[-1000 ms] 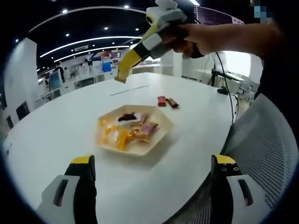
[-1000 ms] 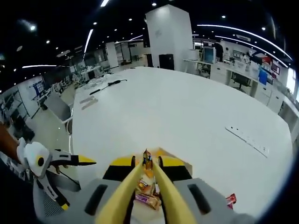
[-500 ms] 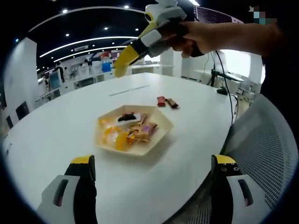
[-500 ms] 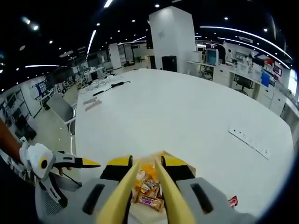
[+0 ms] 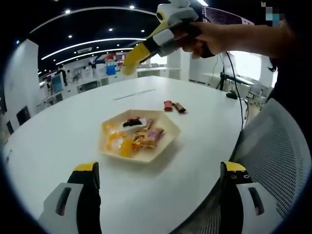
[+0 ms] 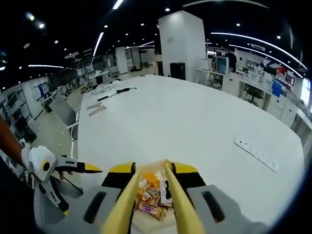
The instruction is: Place the target food into the container with the food tongs after gripping and lifting it, then release it inside without dropping or visibly crushing the food.
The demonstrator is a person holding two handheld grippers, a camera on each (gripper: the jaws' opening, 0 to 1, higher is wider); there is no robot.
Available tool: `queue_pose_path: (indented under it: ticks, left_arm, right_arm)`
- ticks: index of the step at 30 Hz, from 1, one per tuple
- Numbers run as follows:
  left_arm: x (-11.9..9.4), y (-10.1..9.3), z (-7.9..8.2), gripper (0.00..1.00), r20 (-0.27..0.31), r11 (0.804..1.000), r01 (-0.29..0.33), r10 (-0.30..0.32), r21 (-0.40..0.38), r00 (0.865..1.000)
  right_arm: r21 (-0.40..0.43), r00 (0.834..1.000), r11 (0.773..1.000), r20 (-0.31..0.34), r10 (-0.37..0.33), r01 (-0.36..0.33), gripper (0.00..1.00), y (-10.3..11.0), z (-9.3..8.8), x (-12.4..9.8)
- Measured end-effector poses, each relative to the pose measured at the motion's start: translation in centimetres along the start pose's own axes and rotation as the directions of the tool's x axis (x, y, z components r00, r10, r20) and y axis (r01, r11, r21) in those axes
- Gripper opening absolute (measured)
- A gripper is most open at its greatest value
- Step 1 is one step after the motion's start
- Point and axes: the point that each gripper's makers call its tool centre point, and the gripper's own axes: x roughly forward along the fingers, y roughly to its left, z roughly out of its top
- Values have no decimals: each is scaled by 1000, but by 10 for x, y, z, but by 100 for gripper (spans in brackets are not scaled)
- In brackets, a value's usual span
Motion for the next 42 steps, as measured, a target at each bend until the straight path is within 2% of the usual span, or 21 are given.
queue_pose_path:
  ticks: [12, 21, 27, 42]
  left_arm:
    - [1, -2, -2, 99, -12, 1000, 9, -9, 5, 1000]
    - [0, -2, -2, 99, -11, 1000, 10, -10, 4, 1000]
    - [0, -2, -1, 99, -7, 1000, 12, -12, -2, 1000]
    - [0, -5, 4, 100, 23, 999, 32, -31, -20, 999]
  right_arm:
    - [9, 999, 999, 14, -51, 51, 28, -22, -8, -19]
    - [-7, 994, 994, 22, -107, 107, 28, -48, -14, -41]
    - [-21, 989, 989, 7, -145, 145, 29, -66, -28, -53]
    - [23, 969, 969, 4, -248, 248, 29, -107, -66, -90]
